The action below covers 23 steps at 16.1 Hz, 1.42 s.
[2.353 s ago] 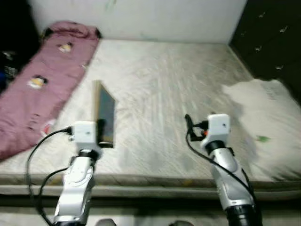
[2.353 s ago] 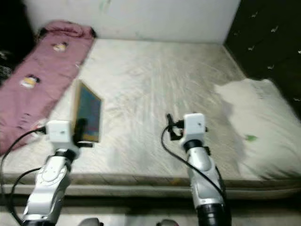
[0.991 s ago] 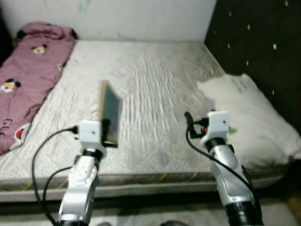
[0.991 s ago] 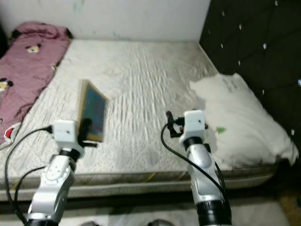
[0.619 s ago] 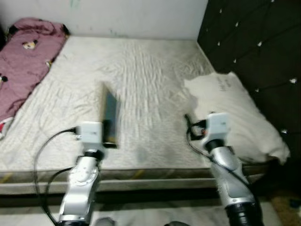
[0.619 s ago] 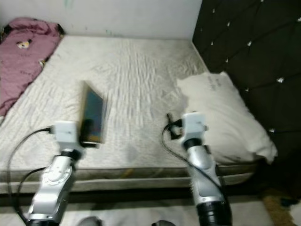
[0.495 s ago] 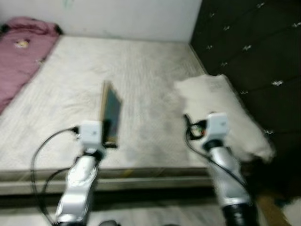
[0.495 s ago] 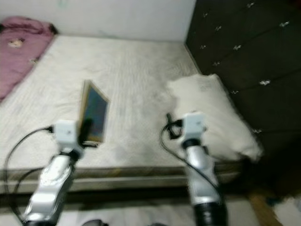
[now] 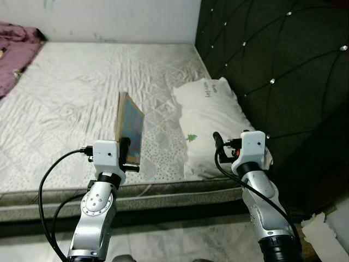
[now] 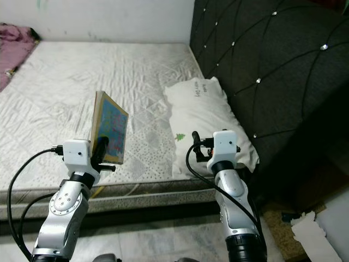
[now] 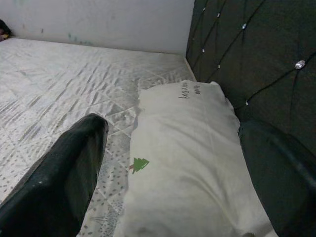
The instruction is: Clean up the room
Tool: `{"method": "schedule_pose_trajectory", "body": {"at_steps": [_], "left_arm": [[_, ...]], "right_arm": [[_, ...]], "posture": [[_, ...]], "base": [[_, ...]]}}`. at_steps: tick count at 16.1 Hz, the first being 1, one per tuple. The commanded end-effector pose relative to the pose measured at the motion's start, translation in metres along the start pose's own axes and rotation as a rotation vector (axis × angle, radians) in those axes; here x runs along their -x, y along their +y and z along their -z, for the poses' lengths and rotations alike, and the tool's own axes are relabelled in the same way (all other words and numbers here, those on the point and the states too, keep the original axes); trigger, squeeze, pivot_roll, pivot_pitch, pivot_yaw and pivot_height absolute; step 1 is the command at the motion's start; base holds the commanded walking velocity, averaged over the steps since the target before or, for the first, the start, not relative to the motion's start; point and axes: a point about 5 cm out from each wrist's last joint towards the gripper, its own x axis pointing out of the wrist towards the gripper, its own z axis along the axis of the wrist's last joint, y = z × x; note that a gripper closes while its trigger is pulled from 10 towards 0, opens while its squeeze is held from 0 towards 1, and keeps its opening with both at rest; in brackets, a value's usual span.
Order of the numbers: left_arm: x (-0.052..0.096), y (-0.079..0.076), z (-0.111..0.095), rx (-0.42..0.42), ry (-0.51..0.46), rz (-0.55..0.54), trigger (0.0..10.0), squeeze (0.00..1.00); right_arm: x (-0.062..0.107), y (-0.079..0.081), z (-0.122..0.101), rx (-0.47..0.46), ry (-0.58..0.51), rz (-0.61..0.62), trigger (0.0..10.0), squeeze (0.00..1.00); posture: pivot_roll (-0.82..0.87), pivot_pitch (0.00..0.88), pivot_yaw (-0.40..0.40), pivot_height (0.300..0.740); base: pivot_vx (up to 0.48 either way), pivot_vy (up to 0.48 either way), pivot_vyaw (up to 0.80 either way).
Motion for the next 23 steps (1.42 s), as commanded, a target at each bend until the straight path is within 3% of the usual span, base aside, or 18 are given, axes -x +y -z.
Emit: {"method": "schedule_pose_trajectory", "body": {"at_steps": [1, 23], "left_arm": [[-0.0006, 0.0057, -0.0112, -0.003, -0.061, -0.015, 10.0, 0.00], [-0.0010, 0.0048, -0.0098, 0.012, -0.050, -0.003, 10.0, 0.00]], "right_arm": [[-0.0023, 0.0038, -0.0051, 0.000, -0.018, -0.014, 10.0, 0.00], [-0.0031, 0.0043, -0.0053, 0.003, -0.016, -0.021, 10.0, 0.00]], "posture": [[0.03, 0.000, -0.043, 0.740], [0.03, 0.000, -0.045, 0.740]], "base": [[0.000, 0.000, 0.00], [0.271, 0.000, 0.00]]}}
